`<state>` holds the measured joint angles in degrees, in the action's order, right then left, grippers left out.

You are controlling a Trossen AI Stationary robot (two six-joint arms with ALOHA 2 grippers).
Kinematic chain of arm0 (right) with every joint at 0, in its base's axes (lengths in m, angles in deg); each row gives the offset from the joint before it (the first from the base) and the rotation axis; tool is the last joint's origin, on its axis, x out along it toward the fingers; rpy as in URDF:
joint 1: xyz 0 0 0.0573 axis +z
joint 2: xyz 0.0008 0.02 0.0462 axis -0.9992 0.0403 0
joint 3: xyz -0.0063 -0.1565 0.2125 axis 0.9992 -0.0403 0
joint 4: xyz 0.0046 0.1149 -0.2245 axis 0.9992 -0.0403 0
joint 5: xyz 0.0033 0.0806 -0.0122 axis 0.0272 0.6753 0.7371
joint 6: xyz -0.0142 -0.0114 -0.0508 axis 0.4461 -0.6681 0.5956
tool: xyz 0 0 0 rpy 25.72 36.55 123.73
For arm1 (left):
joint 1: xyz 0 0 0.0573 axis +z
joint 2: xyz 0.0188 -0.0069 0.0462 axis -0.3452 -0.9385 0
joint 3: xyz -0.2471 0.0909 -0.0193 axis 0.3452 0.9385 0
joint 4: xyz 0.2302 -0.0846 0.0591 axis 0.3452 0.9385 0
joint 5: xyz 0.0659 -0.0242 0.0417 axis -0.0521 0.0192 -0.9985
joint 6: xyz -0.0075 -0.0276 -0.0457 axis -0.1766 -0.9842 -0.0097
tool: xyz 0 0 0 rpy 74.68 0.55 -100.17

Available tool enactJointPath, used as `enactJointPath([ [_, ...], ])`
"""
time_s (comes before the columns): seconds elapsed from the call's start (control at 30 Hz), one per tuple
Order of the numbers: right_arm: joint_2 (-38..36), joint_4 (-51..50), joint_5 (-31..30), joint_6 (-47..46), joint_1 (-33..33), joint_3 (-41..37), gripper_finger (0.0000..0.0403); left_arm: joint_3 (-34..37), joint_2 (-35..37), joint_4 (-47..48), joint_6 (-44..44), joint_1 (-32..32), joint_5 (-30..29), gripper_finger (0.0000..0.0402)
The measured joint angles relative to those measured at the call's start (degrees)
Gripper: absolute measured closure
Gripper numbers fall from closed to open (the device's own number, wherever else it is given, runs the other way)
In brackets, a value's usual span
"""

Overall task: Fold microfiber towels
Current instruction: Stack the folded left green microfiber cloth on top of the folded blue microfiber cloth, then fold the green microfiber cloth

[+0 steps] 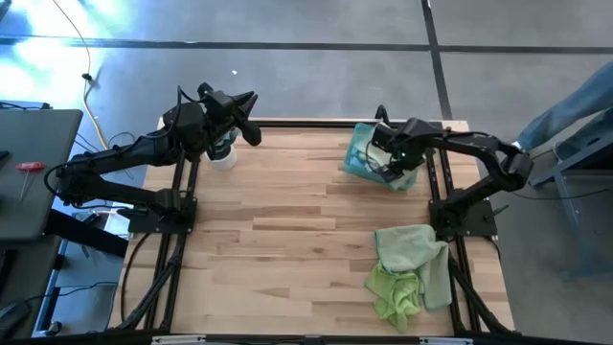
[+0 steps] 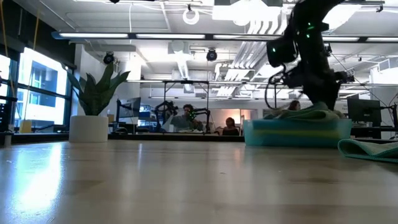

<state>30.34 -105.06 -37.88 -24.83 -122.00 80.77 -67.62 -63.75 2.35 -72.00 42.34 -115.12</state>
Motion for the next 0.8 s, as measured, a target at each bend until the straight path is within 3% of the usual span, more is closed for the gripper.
enactJointPath([
  [0.2,0.00,5.25,-11.00,3.83,-2.13,-6.03,0.0221,0.00,0.00,0.00,0.34,0.00,0.02,0.0358],
  [0.4,-0.43,5.73,-9.58,6.63,-1.84,-4.30,0.0221,0.00,0.00,0.00,-0.69,-0.02,0.02,0.0358],
  [0.67,-5.68,-1.52,-9.05,2.67,-1.10,7.51,0.0221,0.00,0.00,-0.01,-1.12,-0.04,0.04,0.0358],
  [0.8,-8.76,-1.80,-2.03,-2.33,2.11,9.78,0.0221,0.00,0.00,0.62,-3.10,-0.04,1.34,0.0358],
])
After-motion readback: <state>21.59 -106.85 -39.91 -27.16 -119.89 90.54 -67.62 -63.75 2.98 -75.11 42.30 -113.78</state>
